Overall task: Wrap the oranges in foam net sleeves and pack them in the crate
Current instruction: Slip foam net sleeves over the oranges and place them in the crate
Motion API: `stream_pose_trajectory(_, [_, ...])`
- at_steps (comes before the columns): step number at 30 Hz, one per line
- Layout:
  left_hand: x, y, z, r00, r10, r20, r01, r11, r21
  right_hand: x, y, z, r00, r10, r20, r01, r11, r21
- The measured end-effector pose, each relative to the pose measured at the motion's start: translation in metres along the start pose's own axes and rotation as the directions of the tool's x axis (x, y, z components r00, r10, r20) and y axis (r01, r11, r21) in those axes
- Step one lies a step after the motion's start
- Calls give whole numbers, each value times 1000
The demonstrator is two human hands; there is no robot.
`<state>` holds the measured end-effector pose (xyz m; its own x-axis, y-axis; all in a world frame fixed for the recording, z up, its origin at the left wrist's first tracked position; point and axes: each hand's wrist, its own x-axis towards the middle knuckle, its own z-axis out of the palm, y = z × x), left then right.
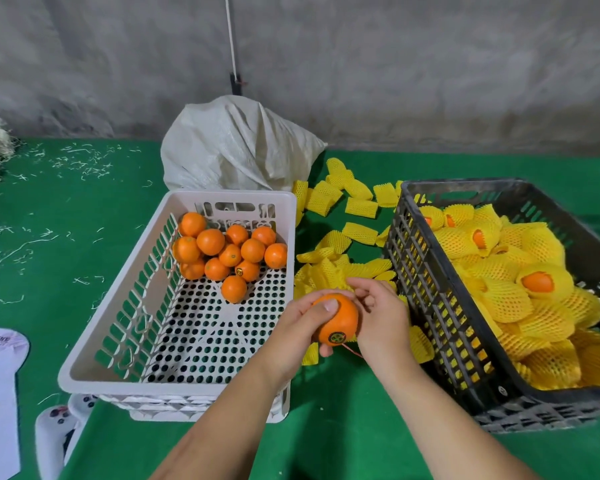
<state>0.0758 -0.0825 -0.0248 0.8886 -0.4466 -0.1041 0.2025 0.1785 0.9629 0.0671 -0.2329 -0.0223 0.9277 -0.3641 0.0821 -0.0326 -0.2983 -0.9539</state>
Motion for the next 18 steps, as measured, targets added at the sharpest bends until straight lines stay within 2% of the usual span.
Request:
stream_pose_trajectory(6, [4, 0, 4, 994, 14, -110, -18, 999, -35, 5, -3, -10, 996, -88, 15, 88, 994, -67])
stream_pose_trajectory(9, [4, -1, 10, 986, 63, -153, -58, 998, 34, -6, -4, -13, 995, -97, -19, 98, 995, 33])
stream_pose_trajectory(11, [2, -2, 11, 985, 78, -154, -67, 995, 73, -12, -3, -14, 992, -112, -60, 116, 991, 68])
stream_pose_trajectory(14, [-1, -2, 9, 988, 82, -134, -71, 994, 78, -16, -2, -15, 983, -150, -105, 153, 988, 27])
stream_pose_trajectory(18, [-4, 2, 4, 999, 12, -47, -11, 1000, 25, -10, -1, -12, 988, -149, -38, 143, 982, -121])
